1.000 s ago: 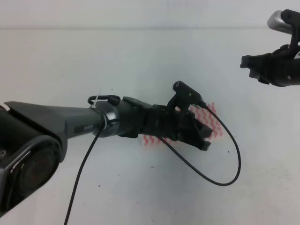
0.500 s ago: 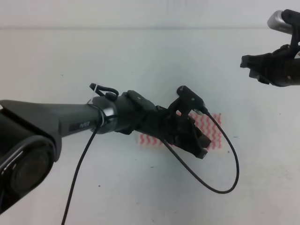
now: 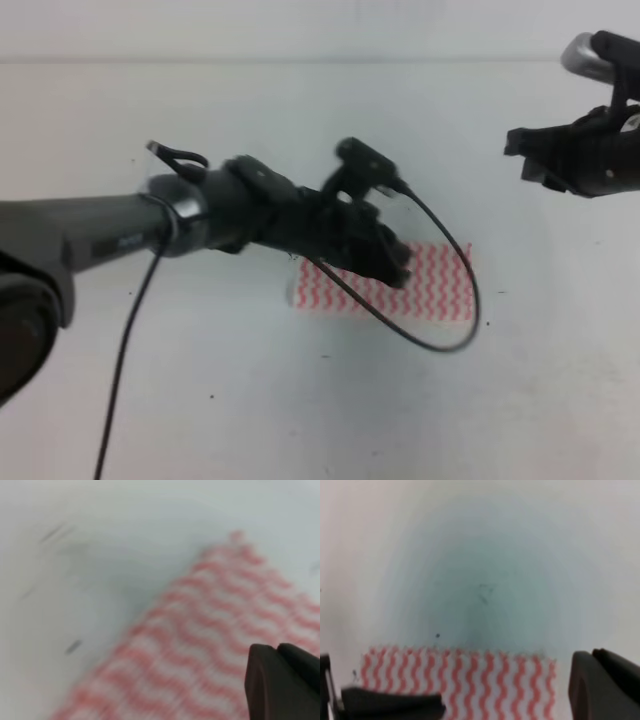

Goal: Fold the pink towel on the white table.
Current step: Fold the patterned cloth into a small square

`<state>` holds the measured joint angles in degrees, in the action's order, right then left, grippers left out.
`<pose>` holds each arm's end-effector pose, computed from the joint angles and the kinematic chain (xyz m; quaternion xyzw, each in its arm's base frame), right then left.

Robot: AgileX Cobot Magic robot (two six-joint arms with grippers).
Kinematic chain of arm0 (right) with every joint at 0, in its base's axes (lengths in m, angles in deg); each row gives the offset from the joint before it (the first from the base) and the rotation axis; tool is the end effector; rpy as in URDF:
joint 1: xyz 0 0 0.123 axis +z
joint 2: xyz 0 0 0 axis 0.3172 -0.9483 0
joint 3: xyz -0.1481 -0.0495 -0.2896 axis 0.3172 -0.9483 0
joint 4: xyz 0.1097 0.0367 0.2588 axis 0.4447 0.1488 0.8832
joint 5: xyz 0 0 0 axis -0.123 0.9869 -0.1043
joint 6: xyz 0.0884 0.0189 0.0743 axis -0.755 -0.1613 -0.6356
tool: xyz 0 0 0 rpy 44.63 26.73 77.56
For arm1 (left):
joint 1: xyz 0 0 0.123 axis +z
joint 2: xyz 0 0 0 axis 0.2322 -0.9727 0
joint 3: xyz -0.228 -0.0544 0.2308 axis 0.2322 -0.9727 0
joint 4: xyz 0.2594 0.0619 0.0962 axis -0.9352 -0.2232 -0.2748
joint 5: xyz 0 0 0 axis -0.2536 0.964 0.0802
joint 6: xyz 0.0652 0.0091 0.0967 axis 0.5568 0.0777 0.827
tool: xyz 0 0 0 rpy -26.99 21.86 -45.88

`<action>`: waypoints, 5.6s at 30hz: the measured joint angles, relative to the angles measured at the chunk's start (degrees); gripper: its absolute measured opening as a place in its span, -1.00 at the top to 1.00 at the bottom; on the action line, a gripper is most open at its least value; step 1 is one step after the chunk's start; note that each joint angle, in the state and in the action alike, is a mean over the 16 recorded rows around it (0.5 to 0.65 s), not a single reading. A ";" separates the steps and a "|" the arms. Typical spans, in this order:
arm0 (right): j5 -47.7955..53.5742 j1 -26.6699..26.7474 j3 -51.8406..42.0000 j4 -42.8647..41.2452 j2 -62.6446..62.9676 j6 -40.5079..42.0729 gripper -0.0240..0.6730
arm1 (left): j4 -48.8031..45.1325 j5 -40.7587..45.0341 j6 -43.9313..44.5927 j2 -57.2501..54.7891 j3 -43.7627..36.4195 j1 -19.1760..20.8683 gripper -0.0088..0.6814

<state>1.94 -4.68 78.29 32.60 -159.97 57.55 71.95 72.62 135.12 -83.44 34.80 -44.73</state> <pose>0.3890 0.1129 0.2922 0.0421 0.9149 0.1859 0.3559 0.4147 -0.3202 0.1718 0.4399 0.7886 -0.2868 0.3198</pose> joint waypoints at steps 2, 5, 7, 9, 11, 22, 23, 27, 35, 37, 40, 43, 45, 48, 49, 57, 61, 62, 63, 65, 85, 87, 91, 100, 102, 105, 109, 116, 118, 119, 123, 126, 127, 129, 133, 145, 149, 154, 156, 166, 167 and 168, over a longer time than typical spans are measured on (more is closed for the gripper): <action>1.11 0.86 0.01 0.19 0.00 -0.09 0.98 | -0.64 1.23 -1.40 0.01 0.00 1.64 0.99; 3.08 2.34 0.02 0.31 -0.01 -0.41 0.98 | -1.65 3.28 -3.51 -0.10 0.01 4.05 0.99; 4.31 3.33 0.02 0.27 -0.01 -0.64 0.98 | -2.15 4.79 -4.77 -0.17 0.02 5.51 0.99; 5.33 4.23 0.03 0.21 -0.01 -0.89 0.98 | -2.43 6.26 -5.49 -0.28 0.02 6.73 0.99; 6.23 4.96 0.02 0.11 -0.04 -1.15 0.98 | -2.69 7.55 -5.91 -0.44 0.02 7.71 0.99; 8.60 6.18 0.03 -0.12 -0.04 -1.87 0.98 | -8.24 9.52 -11.35 -1.95 0.05 8.65 0.99; 8.62 6.18 0.03 -0.12 -0.04 -1.87 0.98 | -9.00 9.56 -12.20 -2.06 0.07 8.65 0.99; 8.69 6.19 0.03 -0.11 -0.03 -1.82 0.98 | -12.32 9.78 -15.95 -2.31 0.11 8.65 0.99; 8.72 6.18 0.00 -0.19 -0.04 -1.68 0.98 | -16.50 11.24 -20.69 -0.49 0.06 8.72 0.99; 8.74 6.18 -0.01 -0.22 -0.06 -1.65 0.98 | -16.99 12.26 -21.40 0.37 0.05 8.73 0.99; 8.73 6.18 -0.02 -0.24 -0.04 -1.60 0.98 | -17.92 14.13 -22.35 1.72 0.01 8.76 0.99; 8.72 6.18 -0.02 -0.24 -0.04 -1.59 0.98 | -19.70 15.88 -23.85 3.10 -0.08 8.78 0.99; 8.73 6.18 -0.02 -0.25 -0.06 -1.59 0.98 | -21.00 16.98 -24.93 3.88 -0.15 8.78 0.99; 8.74 6.17 -0.03 -0.28 -0.09 -1.60 0.98 | -23.27 18.55 -26.68 4.77 -0.25 8.78 0.99; 8.72 6.17 -0.03 -0.27 -0.07 -1.60 0.98 | -24.00 18.94 -27.25 4.96 -0.30 8.78 0.99; 8.58 6.18 -0.01 -0.21 -0.04 -1.58 0.98 | -30.02 19.24 -30.99 5.19 -0.58 8.77 0.99; 8.47 6.19 0.00 -0.19 -0.03 -1.56 0.98 | -31.34 19.21 -31.69 5.17 -0.59 8.77 0.99; 8.45 6.19 0.00 -0.19 -0.03 -1.55 0.98 | -31.60 19.21 -31.83 5.14 -0.59 8.77 0.99; 8.40 6.19 0.01 -0.18 -0.01 -1.54 0.98 | -31.80 19.16 -31.96 5.10 -0.60 8.77 0.99; 8.35 6.19 0.01 -0.18 -0.01 -1.53 0.98 | -32.23 19.15 -32.17 4.95 -0.60 8.77 0.99; 7.86 6.19 0.00 0.26 0.00 -1.44 0.98 | -33.51 17.78 -32.33 4.18 -0.54 8.76 0.99; 7.76 6.20 0.01 0.54 0.01 -1.44 0.98 | -33.36 17.34 -32.06 4.81 -0.53 8.76 0.99; 7.79 6.20 0.01 1.08 0.02 -1.44 0.98 | -32.33 16.13 -30.70 5.96 -0.52 8.76 0.99; 10.58 6.18 -0.02 1.80 -1.05 -2.54 0.79 | -28.42 12.96 -25.74 6.34 -0.60 8.77 0.99; 11.28 6.18 -0.02 1.73 -1.69 -3.13 0.69 | -27.64 12.32 -24.63 5.92 -0.63 8.77 0.99; 12.11 6.17 -0.02 1.63 -2.92 -4.00 0.52 | -26.84 11.66 -23.35 5.28 -0.67 8.77 0.99; 12.35 6.17 -0.01 1.54 -5.12 -5.16 0.29 | -26.65 10.72 -22.53 4.61 -0.69 8.83 0.99; 10.98 6.18 1.08 1.47 -9.62 -6.15 0.06 | -25.39 9.91 -21.27 4.27 -0.70 9.68 0.99; 10.86 6.18 1.70 1.51 -10.87 -6.15 0.05 | -24.75 10.17 -20.83 4.22 -0.69 10.13 0.99; 10.81 6.18 2.04 1.53 -11.51 -6.16 0.04 | -24.42 10.33 -20.59 4.17 -0.69 10.36 0.99; 10.93 6.19 3.37 1.54 -13.69 -6.18 0.04 | -22.91 11.14 -19.36 4.04 -0.69 11.24 0.99; 11.31 6.19 4.31 1.52 -15.03 -6.17 0.04 | -21.67 11.88 -18.23 3.95 -0.71 11.85 0.99; 11.43 6.19 4.58 1.53 -15.44 -6.17 0.04 | -21.35 12.17 -17.89 3.88 -0.71 12.00 0.99; 11.58 6.20 4.97 1.52 -16.14 -6.18 0.03 | -20.68 12.66 -17.22 3.75 -0.72 12.26 0.99; 11.56 6.20 5.44 1.46 -17.31 -6.19 0.04 | -20.03 13.26 -16.33 3.33 -0.73 12.38 0.99; 11.78 6.18 7.39 1.39 -20.33 -6.20 0.04 | -19.35 13.78 -15.71 2.38 -0.70 12.38 0.99; 12.01 6.19 8.10 1.16 -21.17 -6.22 0.05 | -19.45 13.84 -15.71 2.29 -0.68 12.38 0.99; 12.33 6.20 8.62 0.53 -21.82 -6.18 0.08 | -19.48 13.90 -15.68 2.26 -0.67 12.39 0.99; 12.45 6.20 8.68 0.19 -21.92 -6.14 0.13 | -19.52 13.93 -15.69 2.26 -0.67 12.39 0.99; 12.96 6.21 8.73 -1.30 -22.55 -5.95 0.46 | -19.40 14.24 -15.69 2.24 -0.66 12.39 0.99; 12.97 6.21 8.76 -1.37 -22.67 -5.94 0.50 | -19.39 14.28 -15.69 2.22 -0.66 12.39 0.99; 13.05 6.21 8.76 -1.40 -22.87 -5.93 0.52 | -19.34 14.31 -15.69 2.22 -0.66 12.39 0.99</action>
<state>14.99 1.53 87.05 31.20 -182.84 51.62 52.61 86.94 119.43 -81.22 34.14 -32.34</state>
